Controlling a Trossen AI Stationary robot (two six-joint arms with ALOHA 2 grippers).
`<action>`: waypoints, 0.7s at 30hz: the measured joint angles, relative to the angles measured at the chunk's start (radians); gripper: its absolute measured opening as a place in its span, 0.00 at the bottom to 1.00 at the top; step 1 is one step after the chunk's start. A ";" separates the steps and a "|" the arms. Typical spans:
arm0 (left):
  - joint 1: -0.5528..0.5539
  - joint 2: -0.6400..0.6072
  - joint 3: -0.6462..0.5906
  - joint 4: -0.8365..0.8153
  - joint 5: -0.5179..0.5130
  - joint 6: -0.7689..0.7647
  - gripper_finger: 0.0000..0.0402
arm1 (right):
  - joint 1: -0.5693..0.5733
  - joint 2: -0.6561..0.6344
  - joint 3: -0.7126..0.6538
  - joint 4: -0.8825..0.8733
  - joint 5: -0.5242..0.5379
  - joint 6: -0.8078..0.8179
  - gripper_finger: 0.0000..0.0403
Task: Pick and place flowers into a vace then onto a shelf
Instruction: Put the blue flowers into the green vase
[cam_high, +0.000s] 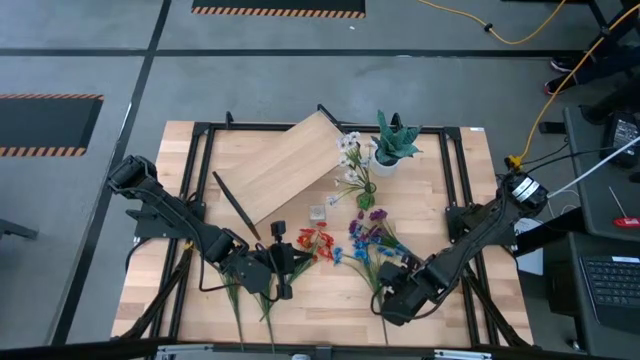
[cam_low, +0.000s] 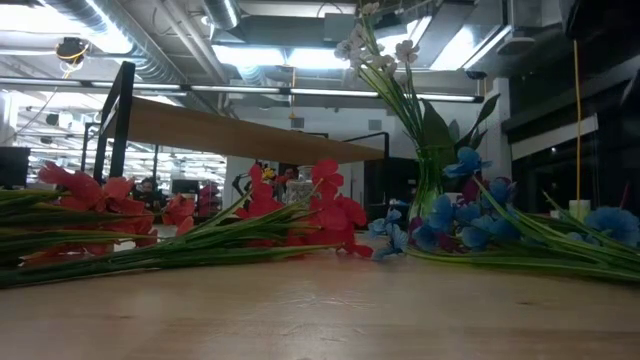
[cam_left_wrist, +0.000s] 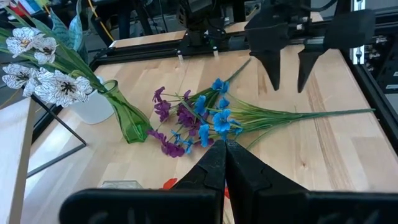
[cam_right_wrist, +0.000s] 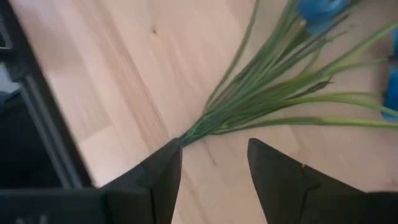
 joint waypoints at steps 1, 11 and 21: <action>0.000 0.000 0.000 0.000 0.000 0.000 0.01 | -0.001 0.000 0.008 -0.005 -0.009 0.006 0.46; 0.000 0.000 0.000 0.000 0.024 0.006 0.01 | 0.007 0.052 0.138 -0.234 -0.004 0.179 0.46; 0.000 0.000 0.000 -0.003 0.024 0.007 0.01 | 0.060 0.229 0.400 -0.531 0.042 0.345 0.46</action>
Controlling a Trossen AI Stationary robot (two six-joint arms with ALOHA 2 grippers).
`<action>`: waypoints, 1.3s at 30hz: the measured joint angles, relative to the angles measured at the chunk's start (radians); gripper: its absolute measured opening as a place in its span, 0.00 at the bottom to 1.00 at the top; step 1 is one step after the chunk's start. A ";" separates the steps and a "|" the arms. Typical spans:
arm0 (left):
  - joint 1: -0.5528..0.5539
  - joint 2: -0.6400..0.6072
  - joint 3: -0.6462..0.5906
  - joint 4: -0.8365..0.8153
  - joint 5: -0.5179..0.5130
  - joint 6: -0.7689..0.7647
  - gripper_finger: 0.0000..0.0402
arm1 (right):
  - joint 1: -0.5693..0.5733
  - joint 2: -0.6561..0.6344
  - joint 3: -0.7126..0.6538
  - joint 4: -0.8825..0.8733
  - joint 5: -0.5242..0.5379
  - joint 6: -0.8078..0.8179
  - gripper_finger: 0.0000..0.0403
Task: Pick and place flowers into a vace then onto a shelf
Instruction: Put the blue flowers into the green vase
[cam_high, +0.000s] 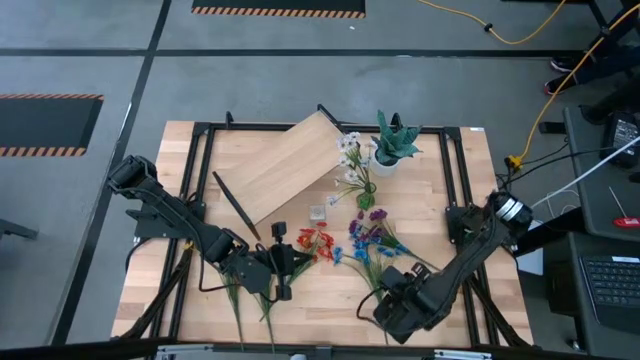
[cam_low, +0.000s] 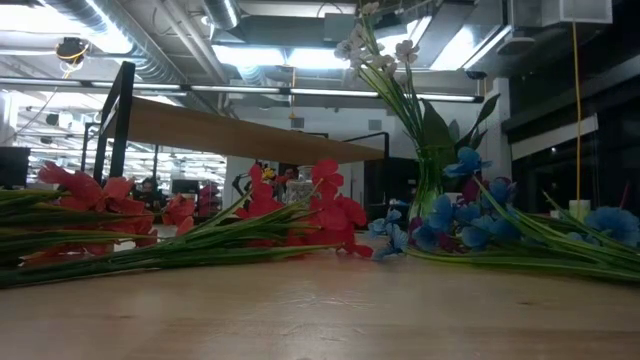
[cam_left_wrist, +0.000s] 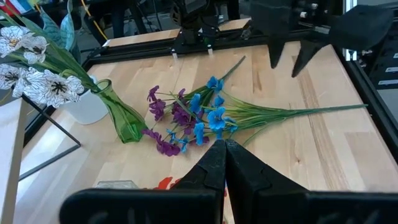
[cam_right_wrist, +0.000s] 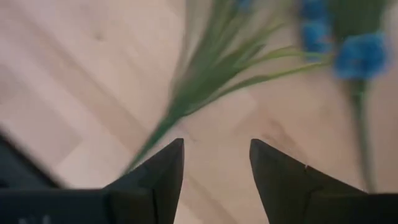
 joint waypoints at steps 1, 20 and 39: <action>0.000 0.000 0.000 0.000 0.001 0.000 0.01 | 0.004 0.020 0.026 -0.043 0.017 0.016 0.46; -0.001 0.000 0.000 -0.003 0.002 -0.009 0.01 | 0.002 0.102 0.067 -0.018 0.168 0.192 0.46; -0.001 0.000 0.000 -0.005 0.002 -0.007 0.01 | 0.008 0.204 0.066 0.074 0.160 0.334 0.46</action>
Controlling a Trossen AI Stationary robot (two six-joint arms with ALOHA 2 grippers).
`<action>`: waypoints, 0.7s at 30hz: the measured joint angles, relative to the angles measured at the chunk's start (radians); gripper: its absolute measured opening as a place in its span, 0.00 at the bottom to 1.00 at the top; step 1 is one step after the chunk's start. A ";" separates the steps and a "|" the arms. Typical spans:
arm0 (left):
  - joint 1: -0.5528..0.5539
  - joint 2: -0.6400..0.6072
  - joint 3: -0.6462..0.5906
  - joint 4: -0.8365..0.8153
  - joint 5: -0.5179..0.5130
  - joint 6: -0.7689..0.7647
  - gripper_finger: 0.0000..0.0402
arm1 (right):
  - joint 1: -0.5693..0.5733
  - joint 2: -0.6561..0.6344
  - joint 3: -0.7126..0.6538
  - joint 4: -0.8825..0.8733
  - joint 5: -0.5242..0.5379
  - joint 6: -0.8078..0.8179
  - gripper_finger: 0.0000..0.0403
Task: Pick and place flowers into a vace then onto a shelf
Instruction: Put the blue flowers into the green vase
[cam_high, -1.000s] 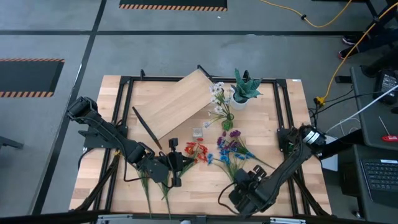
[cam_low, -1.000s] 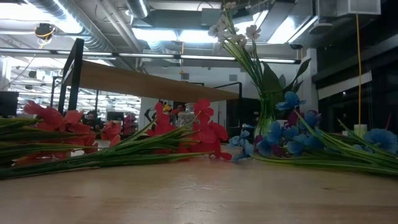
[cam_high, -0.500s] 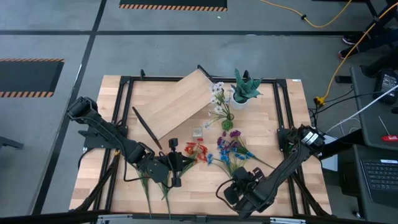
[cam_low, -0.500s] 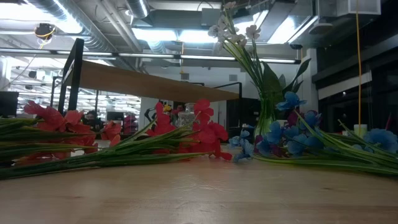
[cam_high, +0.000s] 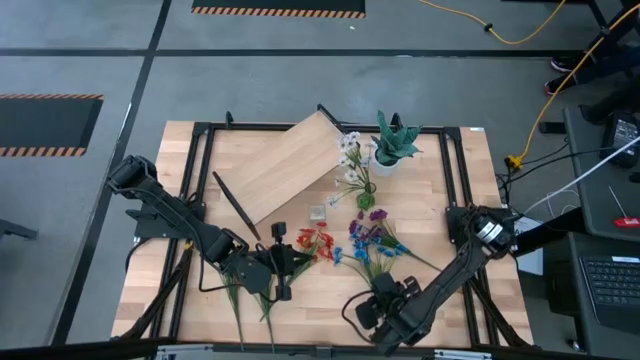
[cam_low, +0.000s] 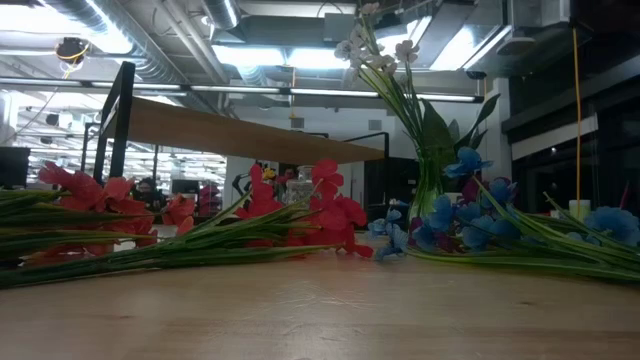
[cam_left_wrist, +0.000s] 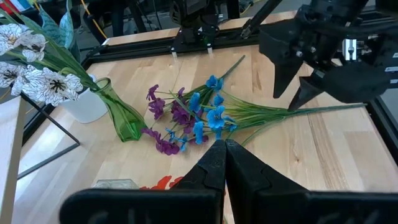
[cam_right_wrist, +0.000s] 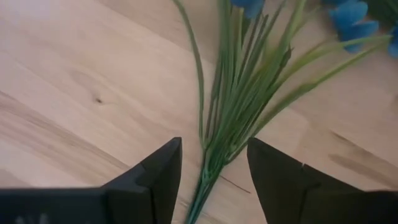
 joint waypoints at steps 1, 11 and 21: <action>0.000 0.000 0.000 0.000 0.000 0.000 0.01 | 0.000 0.004 0.000 0.000 -0.002 0.007 0.46; 0.000 0.000 0.000 0.000 0.000 -0.002 0.01 | 0.018 0.044 -0.001 0.010 -0.019 0.048 0.46; 0.000 0.000 0.000 0.000 0.000 -0.003 0.01 | 0.014 0.056 -0.019 0.043 -0.021 0.053 0.46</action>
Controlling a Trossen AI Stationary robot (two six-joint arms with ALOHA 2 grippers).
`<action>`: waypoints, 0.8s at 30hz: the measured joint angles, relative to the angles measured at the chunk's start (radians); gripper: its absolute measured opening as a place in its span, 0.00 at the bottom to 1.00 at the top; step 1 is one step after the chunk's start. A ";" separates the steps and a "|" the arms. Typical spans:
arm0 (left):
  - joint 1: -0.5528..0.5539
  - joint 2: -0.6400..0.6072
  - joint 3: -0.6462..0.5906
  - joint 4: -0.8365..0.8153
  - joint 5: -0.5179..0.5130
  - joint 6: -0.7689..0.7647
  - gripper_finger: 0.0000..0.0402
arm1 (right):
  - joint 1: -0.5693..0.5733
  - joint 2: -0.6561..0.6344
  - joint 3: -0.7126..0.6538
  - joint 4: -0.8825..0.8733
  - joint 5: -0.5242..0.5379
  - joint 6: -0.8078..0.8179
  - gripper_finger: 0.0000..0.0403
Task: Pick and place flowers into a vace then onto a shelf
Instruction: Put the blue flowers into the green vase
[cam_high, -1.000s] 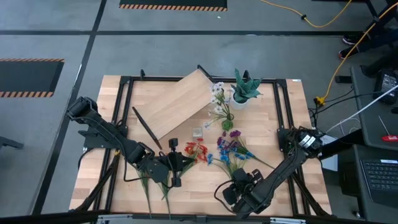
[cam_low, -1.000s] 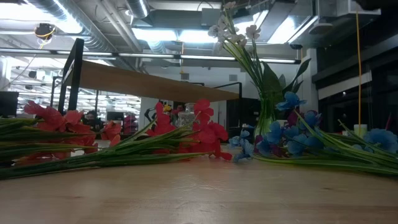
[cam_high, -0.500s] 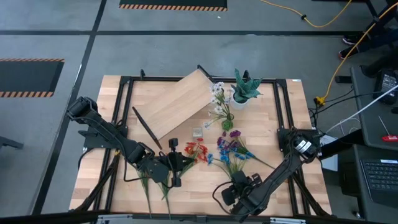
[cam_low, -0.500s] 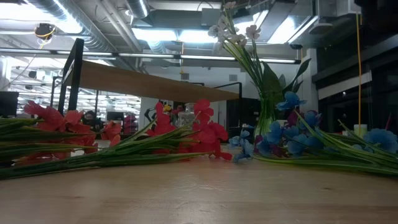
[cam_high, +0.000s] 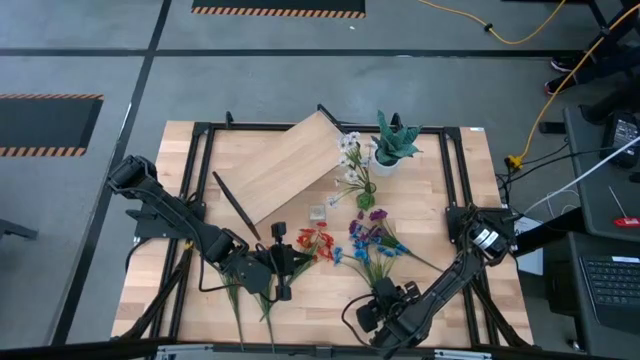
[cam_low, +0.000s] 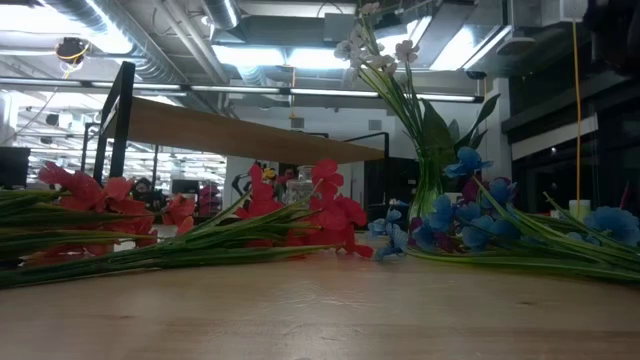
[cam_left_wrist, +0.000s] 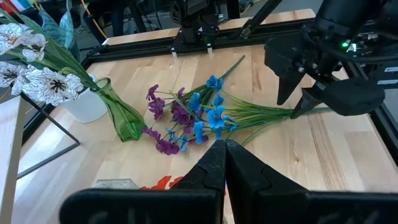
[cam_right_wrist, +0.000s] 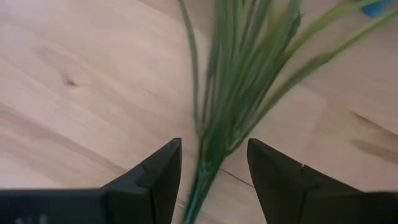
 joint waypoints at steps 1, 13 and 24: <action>0.000 0.000 0.000 0.000 0.000 0.000 0.01 | 0.000 0.001 -0.009 0.004 -0.005 0.016 0.46; 0.000 0.000 0.000 0.000 0.000 0.000 0.01 | -0.006 -0.005 -0.071 0.071 0.047 0.019 0.46; 0.000 0.000 0.000 0.000 0.000 0.000 0.01 | -0.031 -0.003 -0.072 0.092 0.050 -0.012 0.46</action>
